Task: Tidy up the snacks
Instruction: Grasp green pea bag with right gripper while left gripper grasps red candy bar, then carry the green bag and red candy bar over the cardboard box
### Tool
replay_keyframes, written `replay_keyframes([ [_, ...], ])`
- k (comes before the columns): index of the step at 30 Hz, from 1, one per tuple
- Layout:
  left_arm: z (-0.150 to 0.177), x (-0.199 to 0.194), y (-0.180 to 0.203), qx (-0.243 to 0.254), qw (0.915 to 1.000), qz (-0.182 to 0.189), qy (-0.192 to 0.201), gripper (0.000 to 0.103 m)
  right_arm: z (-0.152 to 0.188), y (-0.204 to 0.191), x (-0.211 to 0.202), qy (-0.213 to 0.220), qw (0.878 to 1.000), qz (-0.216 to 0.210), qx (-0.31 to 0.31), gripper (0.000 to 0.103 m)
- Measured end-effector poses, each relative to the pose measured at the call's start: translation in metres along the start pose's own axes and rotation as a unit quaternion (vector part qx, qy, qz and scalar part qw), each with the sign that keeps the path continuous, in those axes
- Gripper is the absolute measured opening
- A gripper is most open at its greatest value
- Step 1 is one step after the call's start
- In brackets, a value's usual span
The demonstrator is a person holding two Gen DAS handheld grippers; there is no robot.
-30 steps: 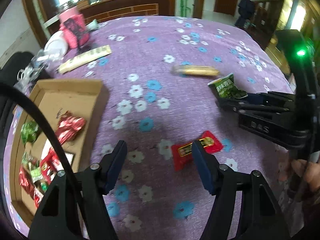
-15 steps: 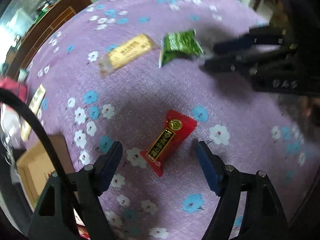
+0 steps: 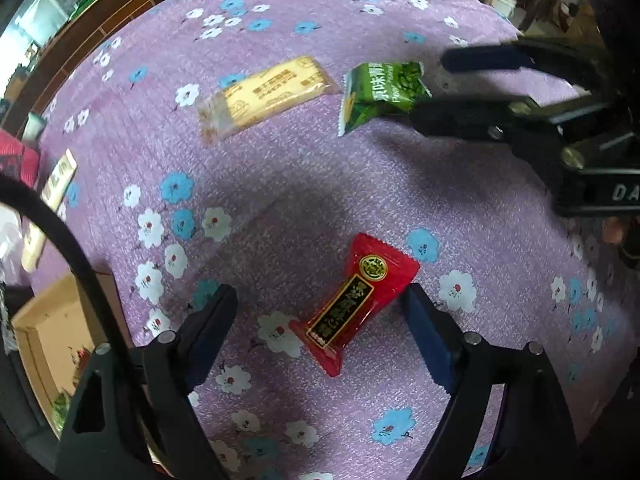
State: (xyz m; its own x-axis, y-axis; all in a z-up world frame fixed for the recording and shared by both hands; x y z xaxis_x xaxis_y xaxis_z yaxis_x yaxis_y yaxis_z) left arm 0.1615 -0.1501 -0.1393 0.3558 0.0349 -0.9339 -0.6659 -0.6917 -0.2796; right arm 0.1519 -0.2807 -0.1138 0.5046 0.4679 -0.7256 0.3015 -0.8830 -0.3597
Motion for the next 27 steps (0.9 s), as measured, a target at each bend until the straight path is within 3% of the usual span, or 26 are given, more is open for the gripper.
replay_keyframes([
  [3,0.002,0.002,-0.005,-0.013,0.9999,0.003,-0.001,0.085,-0.016,-0.009,0.008,0.003,0.999,0.007,-0.049,0.075],
  [7,0.005,0.002,-0.005,-0.016,0.9999,-0.001,0.005,0.083,-0.02,-0.005,0.034,-0.055,0.996,0.004,-0.067,0.072],
  [9,0.007,0.001,-0.004,-0.016,0.9998,0.008,0.008,0.078,-0.018,-0.002,0.041,-0.073,0.995,0.014,-0.07,0.061],
  [10,0.01,-0.003,0.001,-0.013,0.9998,0.013,0.012,0.071,-0.016,0.0,0.043,-0.079,0.995,0.01,-0.064,0.05],
  [11,0.013,-0.006,0.004,-0.007,0.9997,0.015,0.017,0.065,-0.015,0.002,0.044,-0.079,0.995,0.011,-0.059,0.048],
  [20,0.014,-0.013,0.019,0.004,0.9988,0.045,0.022,0.025,-0.007,0.002,0.035,-0.067,0.997,0.019,-0.044,0.047],
  [27,0.014,-0.012,0.016,-0.027,0.9986,0.034,0.03,0.02,0.006,0.002,0.023,-0.062,0.997,0.02,-0.034,0.047],
])
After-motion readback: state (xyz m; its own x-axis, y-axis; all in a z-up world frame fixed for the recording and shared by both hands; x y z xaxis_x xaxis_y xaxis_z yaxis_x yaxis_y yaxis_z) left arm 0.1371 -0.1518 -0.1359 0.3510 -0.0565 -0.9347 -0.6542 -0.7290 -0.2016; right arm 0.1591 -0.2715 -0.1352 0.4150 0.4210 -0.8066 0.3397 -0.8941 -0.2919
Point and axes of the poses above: each gripper's, at about its wrist camera, not at the fingertips, and x roughly the way its jaws point, y to its right, z to its underside, the point moved 5 cm from there along x, roughly the way its jaws point, and after that the axes turned 14 degrees about -z, right-handed, at the moved point
